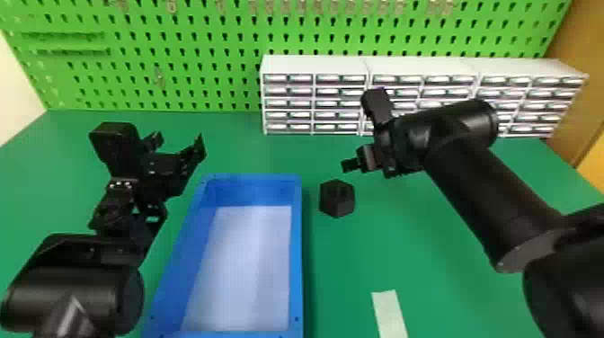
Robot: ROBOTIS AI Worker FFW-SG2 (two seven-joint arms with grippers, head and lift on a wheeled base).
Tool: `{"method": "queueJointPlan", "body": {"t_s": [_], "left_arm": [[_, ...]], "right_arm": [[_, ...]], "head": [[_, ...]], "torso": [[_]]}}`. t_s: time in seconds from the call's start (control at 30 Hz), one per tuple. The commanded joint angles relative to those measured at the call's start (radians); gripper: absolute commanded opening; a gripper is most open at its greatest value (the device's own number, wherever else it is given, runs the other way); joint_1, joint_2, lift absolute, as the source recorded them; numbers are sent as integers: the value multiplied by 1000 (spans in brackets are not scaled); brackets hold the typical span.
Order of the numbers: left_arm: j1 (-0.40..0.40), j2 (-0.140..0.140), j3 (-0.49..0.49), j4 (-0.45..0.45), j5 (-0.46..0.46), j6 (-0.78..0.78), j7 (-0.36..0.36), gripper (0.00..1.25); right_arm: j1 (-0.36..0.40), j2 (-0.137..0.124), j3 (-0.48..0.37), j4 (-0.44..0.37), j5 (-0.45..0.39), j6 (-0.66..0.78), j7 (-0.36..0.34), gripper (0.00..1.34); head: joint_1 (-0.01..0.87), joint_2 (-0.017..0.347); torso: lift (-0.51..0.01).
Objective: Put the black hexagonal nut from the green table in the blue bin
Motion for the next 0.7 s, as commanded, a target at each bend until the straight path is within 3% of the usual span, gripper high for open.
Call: {"method": "queueJointPlan", "body": {"t_s": [0.0,0.67], "left_arm": [[-4,0,-4,0,0,-1,0,790],[-12,0,-6,-3,0,-1,-5,789]], "right_arm": [[4,1,13,1,-15,-18,0,940],[54,1,97,45,-81,-168,0,940]], "head": [[686,52],[686,52]], "torso": [[-97],[-97]]}}
